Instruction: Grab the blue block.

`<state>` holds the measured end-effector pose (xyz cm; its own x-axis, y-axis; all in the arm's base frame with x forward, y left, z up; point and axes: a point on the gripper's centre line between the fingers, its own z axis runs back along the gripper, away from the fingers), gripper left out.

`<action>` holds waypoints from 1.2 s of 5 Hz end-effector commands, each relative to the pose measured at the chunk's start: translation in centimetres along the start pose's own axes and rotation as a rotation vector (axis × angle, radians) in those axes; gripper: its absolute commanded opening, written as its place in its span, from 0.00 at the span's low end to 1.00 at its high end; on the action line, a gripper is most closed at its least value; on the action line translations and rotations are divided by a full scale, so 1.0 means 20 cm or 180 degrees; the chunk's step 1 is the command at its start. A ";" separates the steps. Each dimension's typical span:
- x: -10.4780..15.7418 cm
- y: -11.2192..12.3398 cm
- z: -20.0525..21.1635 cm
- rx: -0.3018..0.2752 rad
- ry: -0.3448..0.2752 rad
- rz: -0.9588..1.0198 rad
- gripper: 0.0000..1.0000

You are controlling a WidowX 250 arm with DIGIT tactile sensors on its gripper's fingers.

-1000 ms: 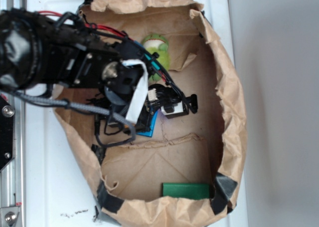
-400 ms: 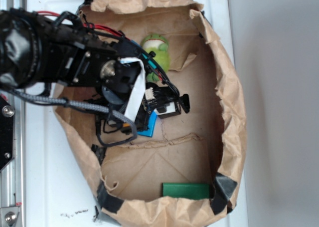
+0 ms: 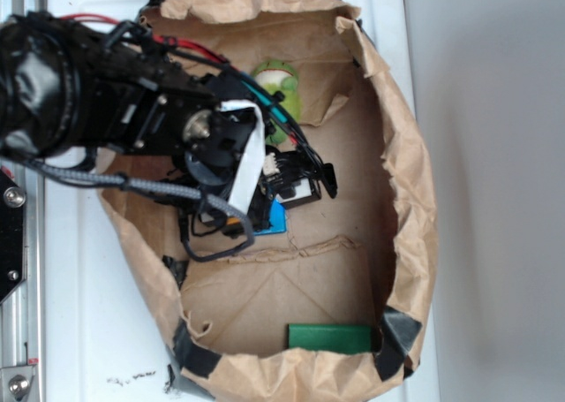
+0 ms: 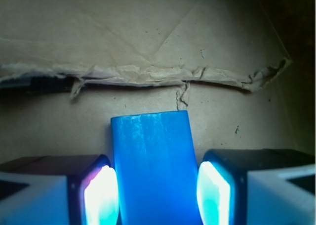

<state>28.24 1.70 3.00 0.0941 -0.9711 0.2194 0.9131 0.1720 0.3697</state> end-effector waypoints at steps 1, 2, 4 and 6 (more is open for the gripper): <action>0.08 0.09 0.05 -0.0097 0.0072 0.0633 0.00; 0.10 0.17 0.10 -0.0220 0.0104 0.1001 0.00; -0.03 0.31 0.17 -0.0502 0.0210 0.2061 0.00; -0.08 0.28 0.27 -0.0387 0.0110 0.2639 0.00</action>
<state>30.54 4.86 6.81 0.7684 -0.5694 0.2922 0.6124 0.7867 -0.0775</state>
